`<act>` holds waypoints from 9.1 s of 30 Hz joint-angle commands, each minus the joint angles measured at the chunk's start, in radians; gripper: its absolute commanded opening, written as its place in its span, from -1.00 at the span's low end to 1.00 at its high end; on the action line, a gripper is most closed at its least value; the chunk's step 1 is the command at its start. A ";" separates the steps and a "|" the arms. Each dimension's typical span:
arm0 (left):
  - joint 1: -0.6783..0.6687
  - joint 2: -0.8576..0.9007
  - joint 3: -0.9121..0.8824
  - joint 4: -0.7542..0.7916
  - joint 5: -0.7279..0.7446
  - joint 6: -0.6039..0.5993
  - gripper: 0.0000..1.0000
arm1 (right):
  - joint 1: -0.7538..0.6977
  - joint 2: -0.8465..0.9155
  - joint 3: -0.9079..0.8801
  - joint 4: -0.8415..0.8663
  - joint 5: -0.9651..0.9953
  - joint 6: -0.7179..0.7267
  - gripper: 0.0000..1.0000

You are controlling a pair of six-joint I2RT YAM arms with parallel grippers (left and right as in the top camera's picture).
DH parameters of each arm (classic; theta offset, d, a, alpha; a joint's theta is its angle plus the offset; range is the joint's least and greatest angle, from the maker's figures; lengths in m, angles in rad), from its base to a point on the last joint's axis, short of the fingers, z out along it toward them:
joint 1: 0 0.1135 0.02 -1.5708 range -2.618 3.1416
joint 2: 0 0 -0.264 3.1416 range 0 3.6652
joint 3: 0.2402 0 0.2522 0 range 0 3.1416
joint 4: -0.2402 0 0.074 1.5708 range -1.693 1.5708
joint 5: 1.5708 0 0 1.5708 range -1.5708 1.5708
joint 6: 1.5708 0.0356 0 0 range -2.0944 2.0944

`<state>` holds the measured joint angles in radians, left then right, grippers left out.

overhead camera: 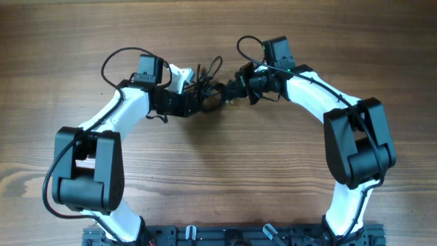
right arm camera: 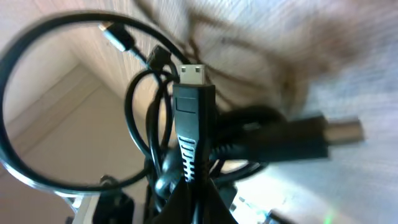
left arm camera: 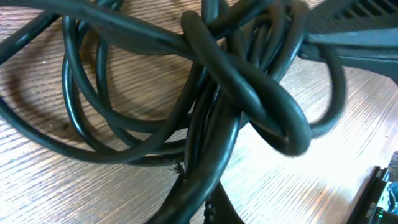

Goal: Untangle cables

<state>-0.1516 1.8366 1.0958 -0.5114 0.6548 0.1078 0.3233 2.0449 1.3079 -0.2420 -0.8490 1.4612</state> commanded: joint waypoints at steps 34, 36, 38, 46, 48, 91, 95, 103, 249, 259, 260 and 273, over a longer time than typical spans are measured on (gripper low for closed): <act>-0.005 0.010 -0.017 0.060 -0.002 -0.094 -0.92 | 0.167 -0.200 0.006 -0.122 0.610 -0.176 -0.92; -0.005 0.010 -0.017 0.059 -0.002 -0.094 -0.92 | 0.211 -0.196 0.006 -0.117 0.714 -0.140 -0.91; -0.005 0.010 -0.017 0.059 -0.002 -0.094 -0.92 | 0.257 -0.195 0.006 -0.113 0.870 -0.107 -0.91; -0.005 0.010 -0.017 0.060 -0.002 -0.093 -0.92 | 0.344 -0.188 0.006 -0.005 1.092 -0.102 -0.91; -0.005 0.010 -0.017 0.059 -0.002 -0.093 -0.92 | 0.347 -0.173 0.006 0.021 1.088 -0.102 -0.91; -0.011 -0.122 0.032 0.185 -0.195 -0.295 0.22 | 0.122 -0.137 0.006 -0.089 0.027 -1.117 -0.91; -0.013 -0.113 0.032 0.132 -0.195 -0.290 0.20 | 0.075 -0.137 0.006 -0.105 0.067 -1.041 -0.91; -0.017 -0.104 0.032 0.068 -0.165 -0.273 -0.12 | 0.008 -0.137 0.006 -0.043 -0.043 -1.022 -0.91; -0.017 -0.007 0.032 0.107 -0.106 -0.351 -0.92 | 0.168 -0.168 0.006 -0.114 0.535 -0.344 -0.91; -0.017 -0.007 0.032 0.107 -0.106 -0.351 -0.92 | 0.269 -0.203 0.006 -0.179 0.634 -0.369 -0.91; -0.017 -0.007 0.032 0.107 -0.106 -0.351 -0.92 | 0.278 -0.203 0.006 -0.196 0.665 -0.369 -0.91; -0.017 -0.007 0.032 0.108 -0.106 -0.351 -0.92 | 0.358 -0.203 0.006 -0.143 0.629 -0.446 -0.91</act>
<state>-0.1673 1.8103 1.1244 -0.4107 0.5541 -0.2394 0.6529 1.8660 1.3079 -0.4179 -0.1665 1.1030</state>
